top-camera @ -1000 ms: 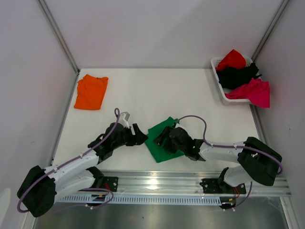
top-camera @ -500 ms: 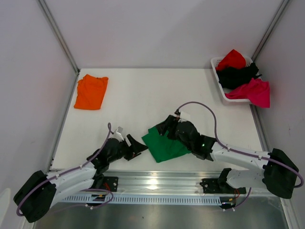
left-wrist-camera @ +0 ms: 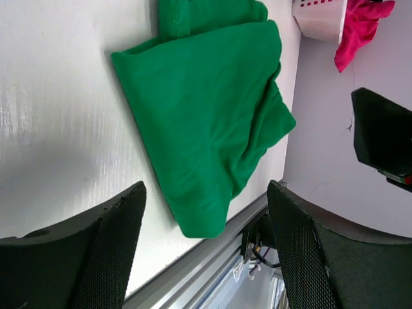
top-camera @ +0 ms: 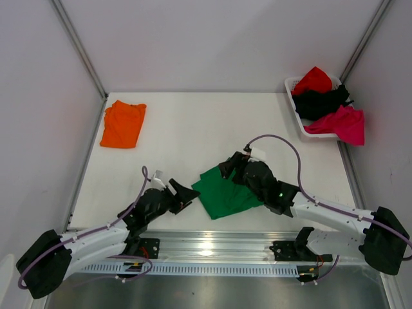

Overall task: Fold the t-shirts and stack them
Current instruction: Fold the tshirt

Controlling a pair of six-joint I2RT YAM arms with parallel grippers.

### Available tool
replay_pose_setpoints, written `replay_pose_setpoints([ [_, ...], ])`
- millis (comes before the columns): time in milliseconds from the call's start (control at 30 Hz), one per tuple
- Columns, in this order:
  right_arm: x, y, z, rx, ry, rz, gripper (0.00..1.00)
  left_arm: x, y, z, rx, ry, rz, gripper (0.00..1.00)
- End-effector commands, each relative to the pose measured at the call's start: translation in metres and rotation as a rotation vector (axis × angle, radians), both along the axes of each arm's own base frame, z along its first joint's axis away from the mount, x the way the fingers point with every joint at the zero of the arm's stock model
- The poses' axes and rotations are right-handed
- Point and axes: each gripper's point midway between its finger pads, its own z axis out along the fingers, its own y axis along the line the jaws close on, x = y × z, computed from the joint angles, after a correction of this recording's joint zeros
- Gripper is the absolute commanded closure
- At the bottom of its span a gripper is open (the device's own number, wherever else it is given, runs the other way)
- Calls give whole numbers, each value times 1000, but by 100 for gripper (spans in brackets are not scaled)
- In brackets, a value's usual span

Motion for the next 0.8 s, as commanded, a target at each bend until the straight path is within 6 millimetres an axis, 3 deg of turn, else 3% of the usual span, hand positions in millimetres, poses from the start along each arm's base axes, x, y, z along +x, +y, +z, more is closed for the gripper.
replay_pose_setpoints([
  [0,5,-7,16,20,-35,-35,21,-4,2,-9,-9,28,16,22],
  [333,8,-10,17,33,-32,-46,21,-9,1,-19,23,80,26,22],
  [467,9,-11,19,40,-31,-53,21,-14,-3,-35,75,141,7,21],
  [767,8,-18,22,41,-32,-76,21,-12,-44,-46,65,213,-119,23],
])
